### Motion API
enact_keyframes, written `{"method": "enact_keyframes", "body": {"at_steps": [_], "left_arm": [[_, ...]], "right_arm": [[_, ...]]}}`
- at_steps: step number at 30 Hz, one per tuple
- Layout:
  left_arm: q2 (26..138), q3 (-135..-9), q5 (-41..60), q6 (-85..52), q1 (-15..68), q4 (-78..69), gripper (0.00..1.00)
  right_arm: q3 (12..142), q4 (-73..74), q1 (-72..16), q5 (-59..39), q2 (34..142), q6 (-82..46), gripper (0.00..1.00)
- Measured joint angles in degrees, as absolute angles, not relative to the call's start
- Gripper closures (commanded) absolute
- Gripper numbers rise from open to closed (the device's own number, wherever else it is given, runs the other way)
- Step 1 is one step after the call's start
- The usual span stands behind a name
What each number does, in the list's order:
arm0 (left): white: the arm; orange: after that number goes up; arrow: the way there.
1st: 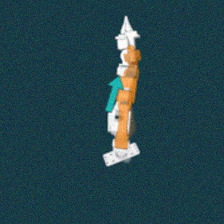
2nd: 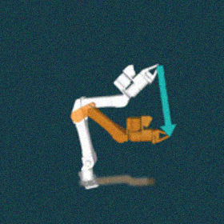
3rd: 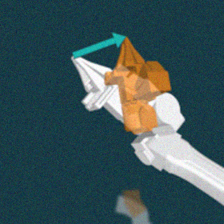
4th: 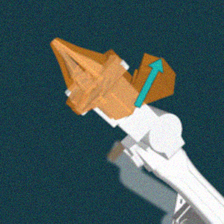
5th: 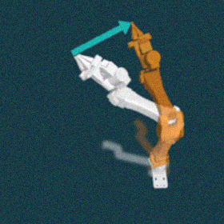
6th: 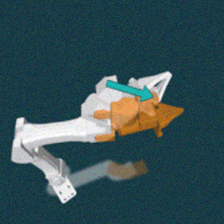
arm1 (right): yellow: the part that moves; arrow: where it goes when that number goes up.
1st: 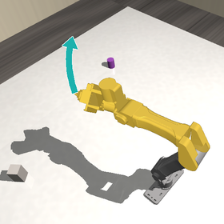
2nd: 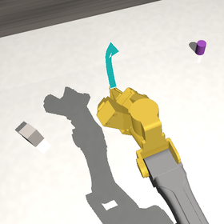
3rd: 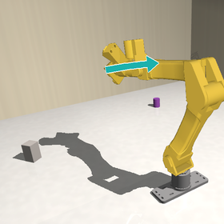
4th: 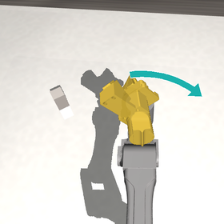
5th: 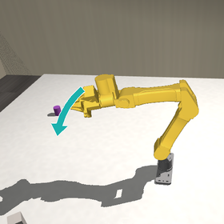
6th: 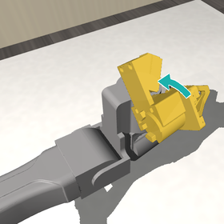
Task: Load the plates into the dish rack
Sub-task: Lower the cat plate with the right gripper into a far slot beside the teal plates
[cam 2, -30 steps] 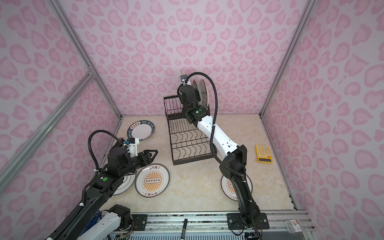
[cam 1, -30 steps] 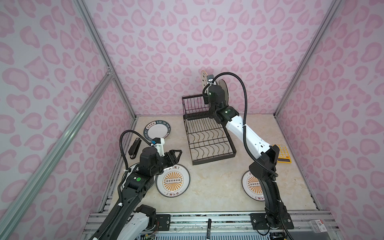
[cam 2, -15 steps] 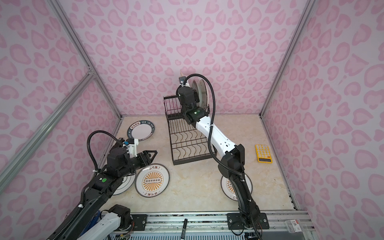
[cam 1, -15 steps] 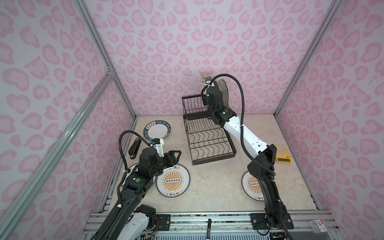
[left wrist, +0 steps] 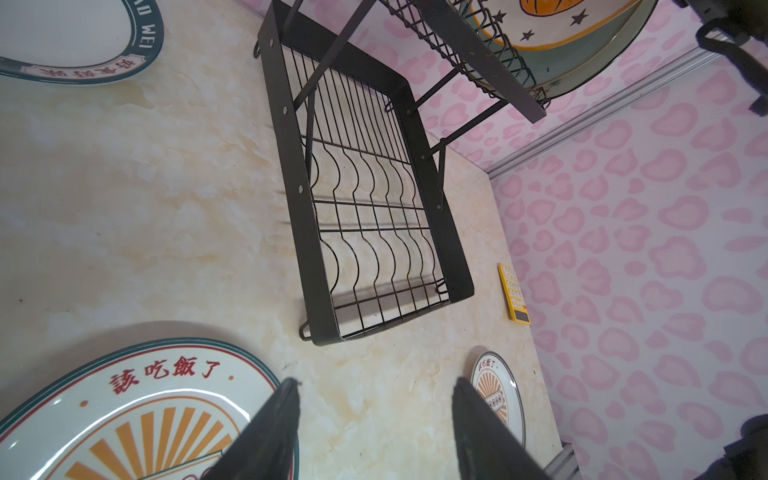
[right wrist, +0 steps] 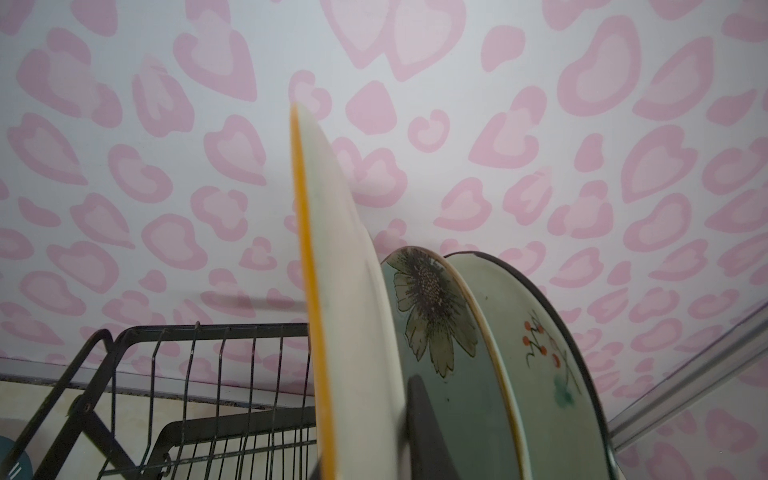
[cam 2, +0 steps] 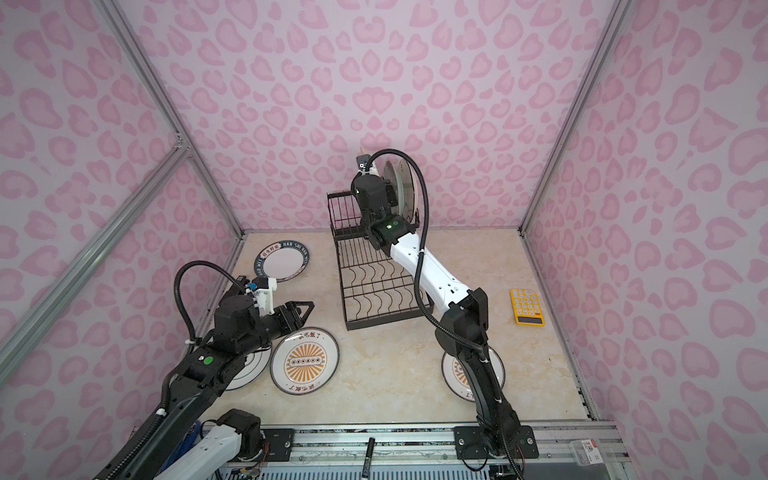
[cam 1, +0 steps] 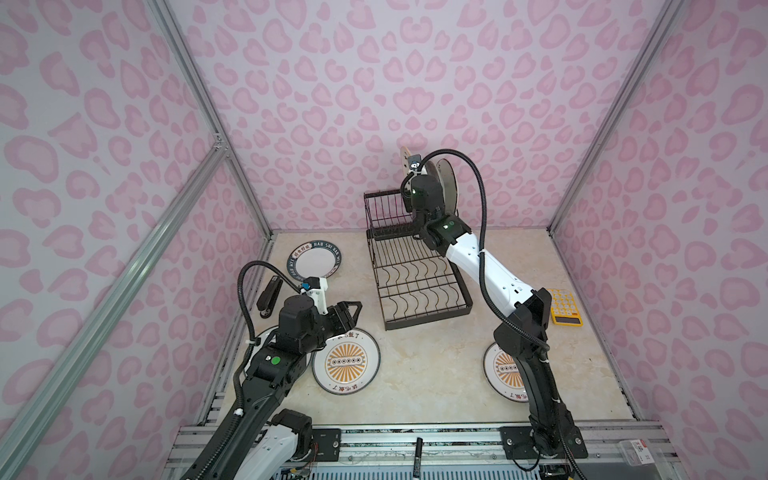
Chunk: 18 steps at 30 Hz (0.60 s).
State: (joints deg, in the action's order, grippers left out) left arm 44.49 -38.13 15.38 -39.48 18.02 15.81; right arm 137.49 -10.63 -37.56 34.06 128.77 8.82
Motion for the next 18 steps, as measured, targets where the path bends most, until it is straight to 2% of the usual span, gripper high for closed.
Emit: {"method": "enact_keyframes", "body": {"at_steps": [18], "left_arm": [[44.4, -38.2, 15.0, -39.4, 18.0, 16.2, 0.39]], "right_arm": [[133.2, -10.7, -37.7, 34.7, 128.6, 7.1, 1.00]]}}
